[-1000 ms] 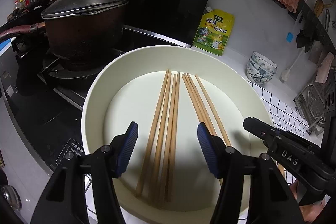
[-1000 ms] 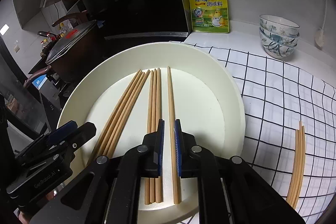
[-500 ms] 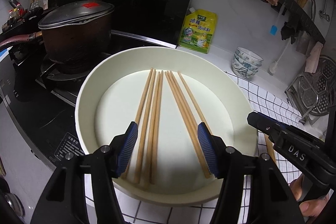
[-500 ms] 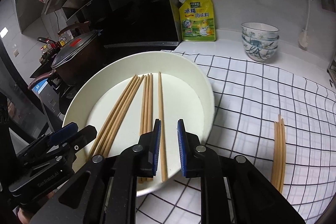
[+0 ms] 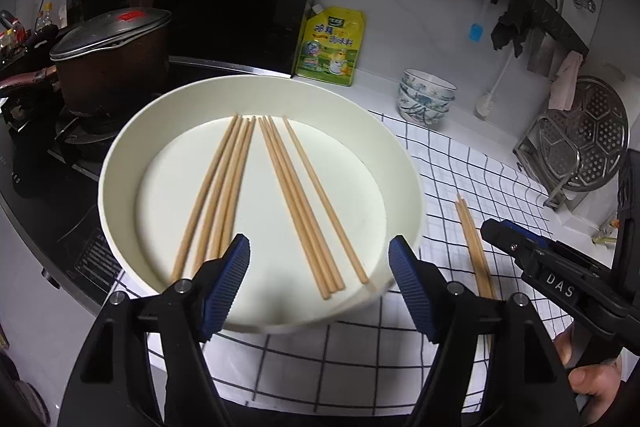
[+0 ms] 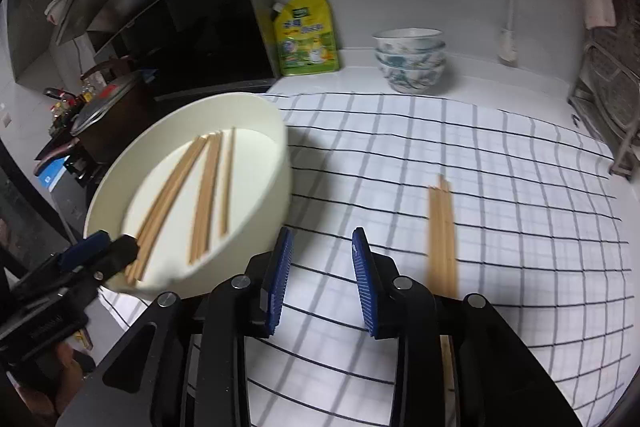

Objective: Organize utensils
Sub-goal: 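Move both open grippers back over the remaining chopstick bundle, then close the right gripper on a chopstick while the left gripper grasps another chopstick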

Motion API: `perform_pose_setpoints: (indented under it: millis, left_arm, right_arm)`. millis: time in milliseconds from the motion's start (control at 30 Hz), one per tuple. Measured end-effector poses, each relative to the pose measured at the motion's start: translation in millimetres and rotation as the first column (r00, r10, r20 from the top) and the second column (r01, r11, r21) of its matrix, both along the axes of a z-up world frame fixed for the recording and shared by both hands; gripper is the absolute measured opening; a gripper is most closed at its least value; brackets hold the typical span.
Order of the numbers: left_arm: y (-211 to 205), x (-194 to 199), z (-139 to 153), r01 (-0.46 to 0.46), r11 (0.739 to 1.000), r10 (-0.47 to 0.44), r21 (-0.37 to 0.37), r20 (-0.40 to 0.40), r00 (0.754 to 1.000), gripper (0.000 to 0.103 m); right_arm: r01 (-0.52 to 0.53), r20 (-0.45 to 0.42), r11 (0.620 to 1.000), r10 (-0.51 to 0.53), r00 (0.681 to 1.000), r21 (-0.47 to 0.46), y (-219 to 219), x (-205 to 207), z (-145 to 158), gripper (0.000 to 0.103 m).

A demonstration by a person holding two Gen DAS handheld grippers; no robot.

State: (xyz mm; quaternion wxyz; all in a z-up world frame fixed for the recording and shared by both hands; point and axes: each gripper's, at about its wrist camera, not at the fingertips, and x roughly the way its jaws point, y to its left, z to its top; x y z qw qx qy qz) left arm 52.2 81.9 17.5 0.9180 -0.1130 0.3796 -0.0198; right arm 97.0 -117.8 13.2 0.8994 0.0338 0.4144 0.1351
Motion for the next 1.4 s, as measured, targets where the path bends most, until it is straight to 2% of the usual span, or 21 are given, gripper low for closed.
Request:
perform_pose_setpoints:
  millis: [200,467,867,1400]
  left_arm:
    - [-26,-7,-2,0.051,0.999,-0.051,0.009,-0.003,0.999,0.071]
    - [-63,-13,-5,0.12,0.992,-0.12,0.028,-0.006,0.993,0.078]
    - [-89,-13,-15,0.146,0.988,-0.144,0.055,-0.042,0.989,0.082]
    - [-107,-10,-23,0.175,0.982,-0.17,0.071,-0.069,0.983,0.084]
  right_arm:
    - [0.068,-0.017,0.998,-0.069,0.997,-0.018,-39,-14,-12,0.033]
    - [0.119,-0.05,0.991,-0.123,0.991,-0.068,-75,-26,-34,0.034]
    - [0.11,-0.089,0.988,-0.12,0.989,-0.109,-83,-19,-65,0.034]
    - [0.075,-0.089,0.984,-0.09,0.992,-0.161,-78,-9,-78,0.032]
